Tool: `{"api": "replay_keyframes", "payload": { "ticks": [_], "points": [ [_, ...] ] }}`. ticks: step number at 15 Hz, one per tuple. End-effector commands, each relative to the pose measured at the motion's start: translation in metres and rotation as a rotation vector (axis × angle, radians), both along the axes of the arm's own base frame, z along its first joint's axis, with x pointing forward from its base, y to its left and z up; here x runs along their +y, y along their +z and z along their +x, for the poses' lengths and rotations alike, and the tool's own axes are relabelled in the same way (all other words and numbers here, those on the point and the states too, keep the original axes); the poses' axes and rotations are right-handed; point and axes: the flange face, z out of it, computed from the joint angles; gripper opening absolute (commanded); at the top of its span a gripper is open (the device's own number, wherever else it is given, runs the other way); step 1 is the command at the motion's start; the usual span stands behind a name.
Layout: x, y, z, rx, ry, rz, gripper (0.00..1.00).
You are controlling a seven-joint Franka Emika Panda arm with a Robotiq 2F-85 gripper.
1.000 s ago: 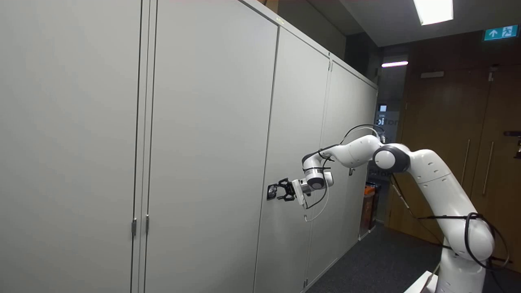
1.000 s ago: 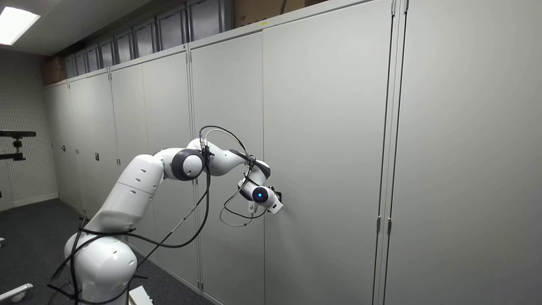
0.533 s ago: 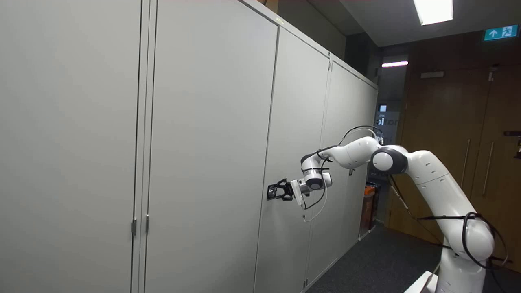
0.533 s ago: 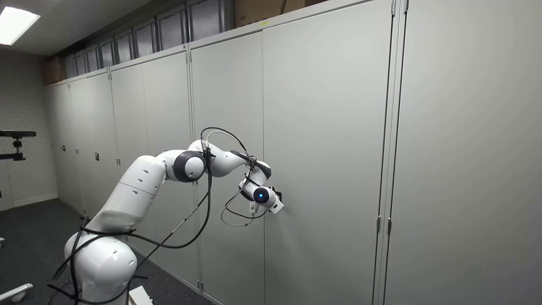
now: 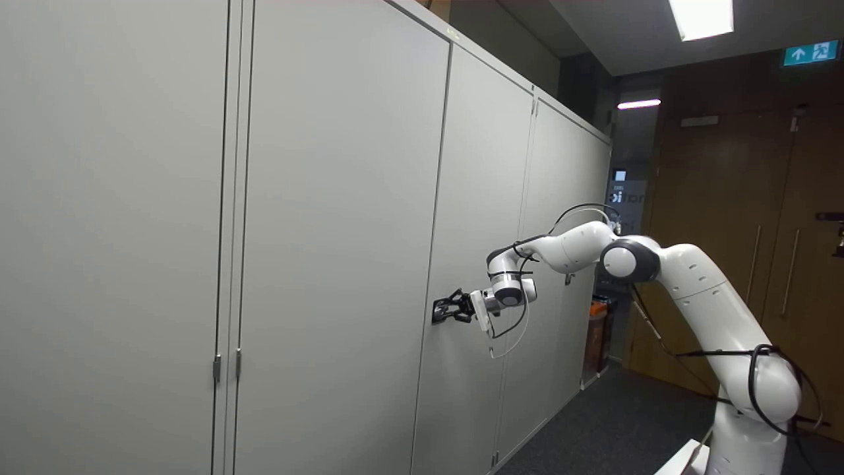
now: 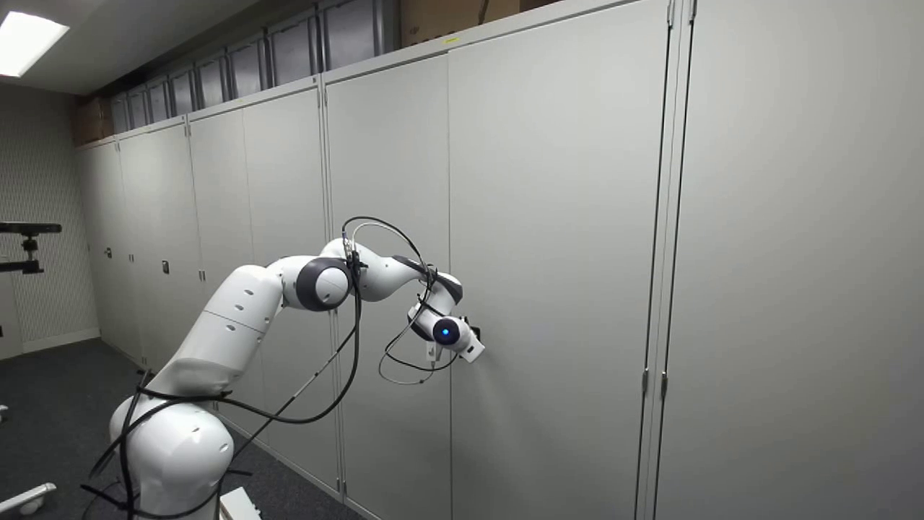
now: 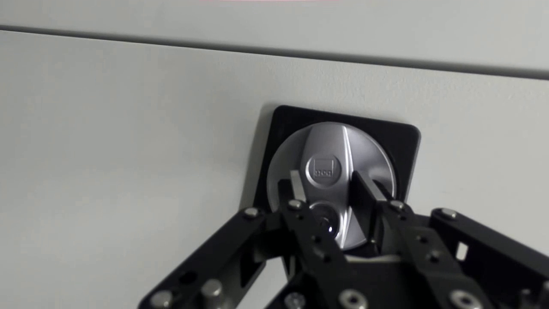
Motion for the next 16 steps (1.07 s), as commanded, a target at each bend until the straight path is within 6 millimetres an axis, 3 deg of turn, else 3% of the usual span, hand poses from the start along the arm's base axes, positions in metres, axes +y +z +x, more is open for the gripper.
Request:
{"api": "replay_keyframes", "payload": {
  "ticks": [1, 16],
  "points": [
    [0.001, 0.004, 0.008, -0.046, 0.016, 0.016, 0.08],
    [-0.021, 0.014, -0.012, -0.054, 0.053, 0.124, 0.08]
  ]
}}
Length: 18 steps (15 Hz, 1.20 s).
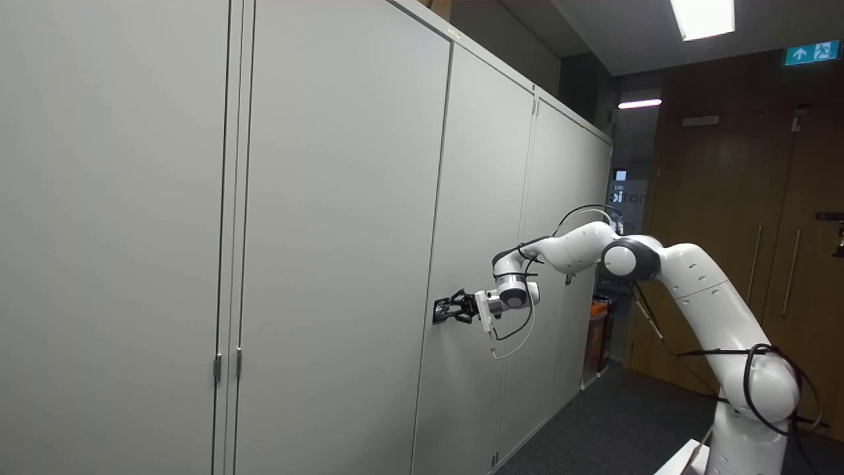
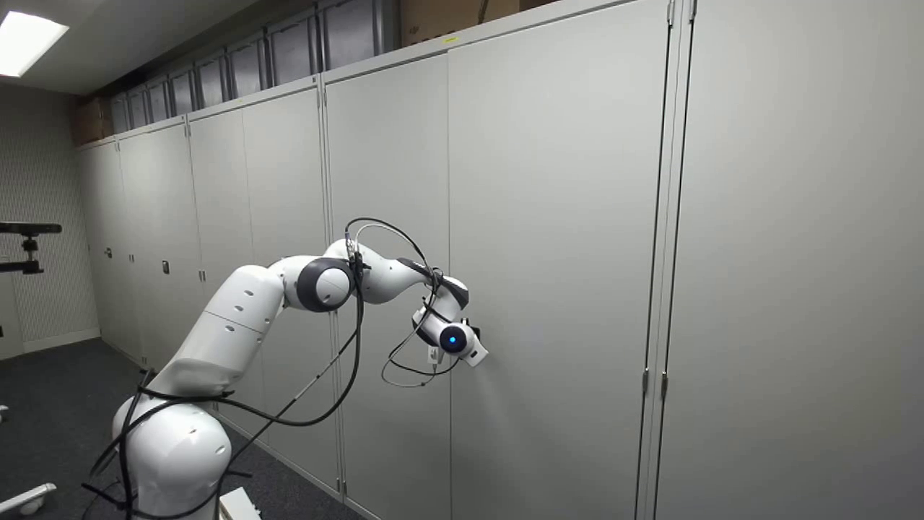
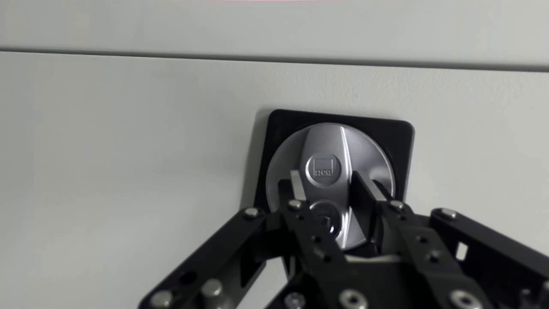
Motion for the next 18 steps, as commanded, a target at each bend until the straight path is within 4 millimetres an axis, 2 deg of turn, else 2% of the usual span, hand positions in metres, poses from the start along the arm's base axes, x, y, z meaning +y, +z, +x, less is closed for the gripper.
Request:
{"api": "replay_keyframes", "payload": {
  "ticks": [1, 18],
  "points": [
    [-0.010, 0.021, -0.013, -0.042, 0.009, 0.058, 0.08],
    [-0.035, 0.020, -0.051, -0.027, 0.046, 0.110, 0.08]
  ]
}}
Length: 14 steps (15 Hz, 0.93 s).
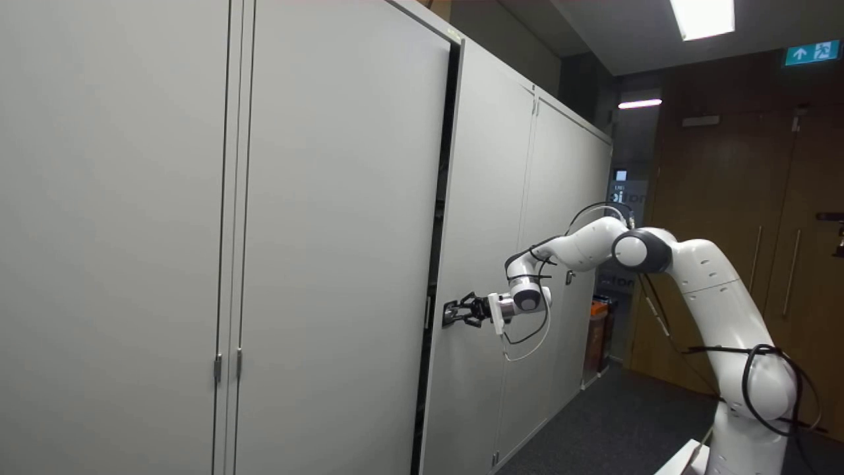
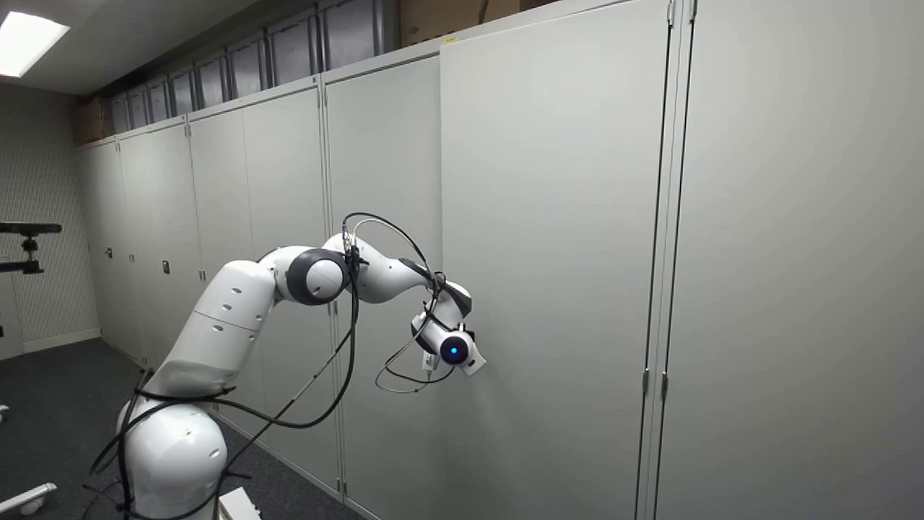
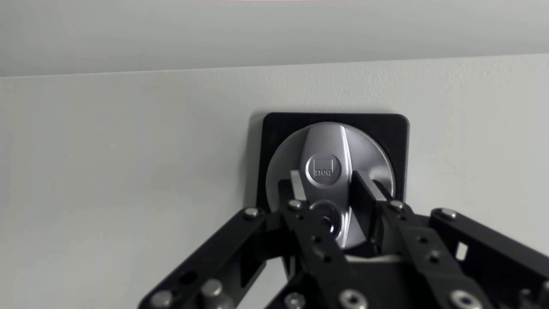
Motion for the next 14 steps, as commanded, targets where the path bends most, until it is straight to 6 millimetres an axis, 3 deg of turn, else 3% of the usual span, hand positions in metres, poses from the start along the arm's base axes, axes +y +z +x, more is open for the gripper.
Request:
{"api": "replay_keyframes", "payload": {
  "ticks": [1, 14],
  "points": [
    [-0.016, 0.027, -0.021, -0.053, -0.003, 0.028, 0.08],
    [-0.023, 0.034, -0.051, -0.077, 0.006, -0.028, 0.08]
  ]
}}
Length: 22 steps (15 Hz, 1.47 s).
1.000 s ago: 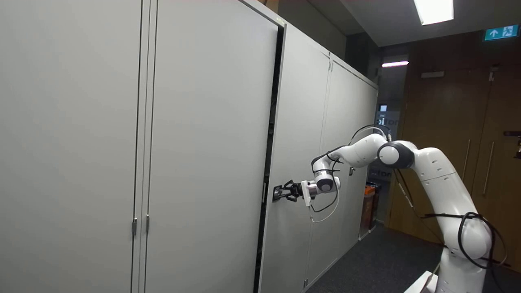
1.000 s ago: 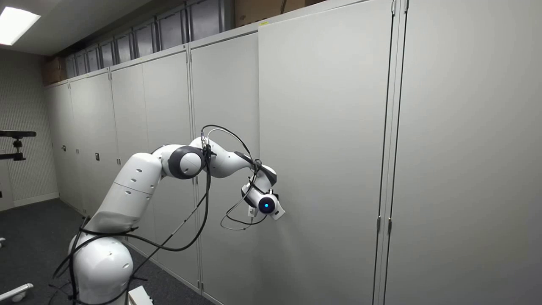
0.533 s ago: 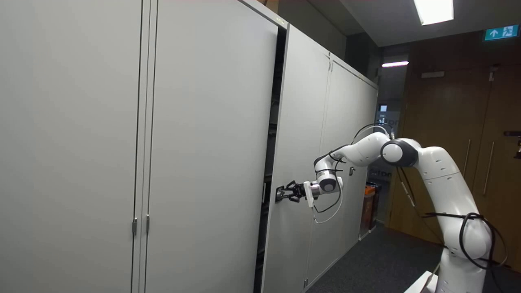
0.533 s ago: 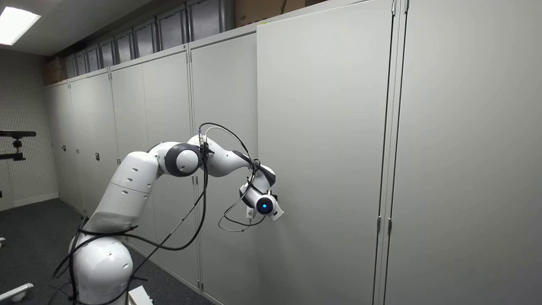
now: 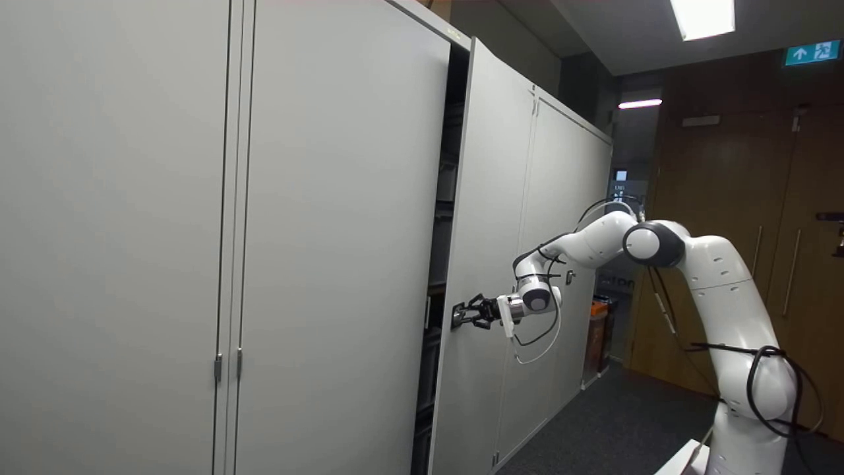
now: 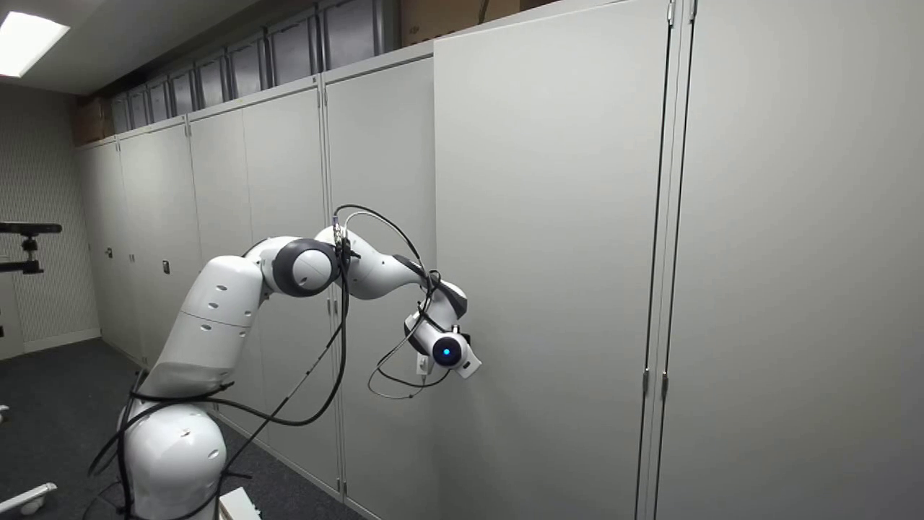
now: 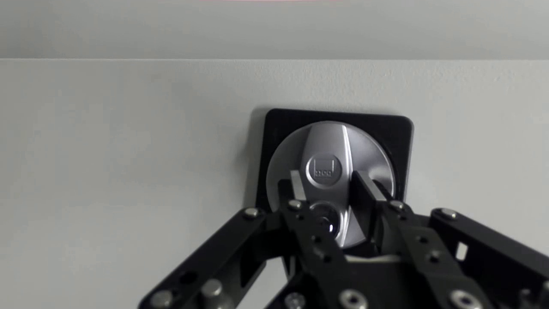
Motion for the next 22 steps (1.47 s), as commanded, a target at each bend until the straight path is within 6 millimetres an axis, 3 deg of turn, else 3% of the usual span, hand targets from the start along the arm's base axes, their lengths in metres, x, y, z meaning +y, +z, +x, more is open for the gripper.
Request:
{"api": "replay_keyframes", "payload": {
  "ticks": [1, 22],
  "points": [
    [-0.013, 0.031, -0.021, -0.067, -0.003, 0.020, 0.08],
    [-0.032, 0.036, -0.061, -0.114, 0.013, 0.022, 0.08]
  ]
}}
